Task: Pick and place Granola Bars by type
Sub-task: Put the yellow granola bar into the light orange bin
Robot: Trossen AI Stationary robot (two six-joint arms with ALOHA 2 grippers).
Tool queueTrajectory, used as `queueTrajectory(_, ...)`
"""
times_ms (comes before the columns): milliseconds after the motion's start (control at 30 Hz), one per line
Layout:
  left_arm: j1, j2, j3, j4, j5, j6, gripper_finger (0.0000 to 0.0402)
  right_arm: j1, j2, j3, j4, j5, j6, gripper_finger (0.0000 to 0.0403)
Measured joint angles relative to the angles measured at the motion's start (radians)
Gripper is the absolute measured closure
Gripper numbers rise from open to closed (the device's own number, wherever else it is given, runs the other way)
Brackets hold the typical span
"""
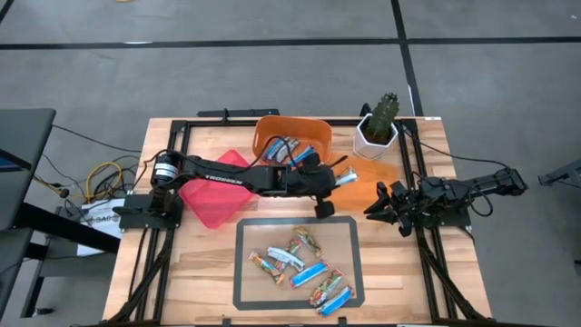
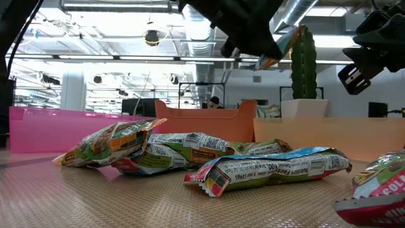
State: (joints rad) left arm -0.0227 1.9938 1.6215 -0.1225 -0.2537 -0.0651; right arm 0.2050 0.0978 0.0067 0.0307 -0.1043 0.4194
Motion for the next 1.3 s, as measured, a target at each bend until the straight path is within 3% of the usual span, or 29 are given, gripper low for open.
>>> queueTrajectory(133, 0.000, 0.002, -0.004, 0.007, -0.011, -0.019, 0.0386, 0.000, 0.000, 0.000, 0.000, 0.000, 0.000, 0.0321)
queueTrajectory(400, 0.009, 0.003, -0.005, 0.013, -0.131, -0.082, 0.0379, 0.000, 0.000, 0.000, 0.000, 0.000, 0.000, 0.0321)
queueTrajectory(500, 0.016, 0.034, -0.003, 0.083, -0.146, -0.106, 0.0383, 0.000, 0.000, 0.000, 0.000, 0.000, 0.000, 0.0321)
queueTrajectory(800, 0.049, 0.134, 0.002, 0.207, -0.130, -0.163, 0.0384, 0.000, 0.008, 0.000, 0.005, 0.000, 0.000, 0.0321)
queueTrajectory(1067, 0.095, 0.201, 0.010, 0.205, -0.136, -0.311, 0.0385, 0.000, 0.008, 0.000, 0.004, 0.000, 0.000, 0.0321)
queueTrajectory(1300, 0.096, 0.237, 0.054, 0.168, -0.070, -0.351, 0.0383, 0.000, 0.008, 0.000, 0.000, 0.000, 0.000, 0.0321)
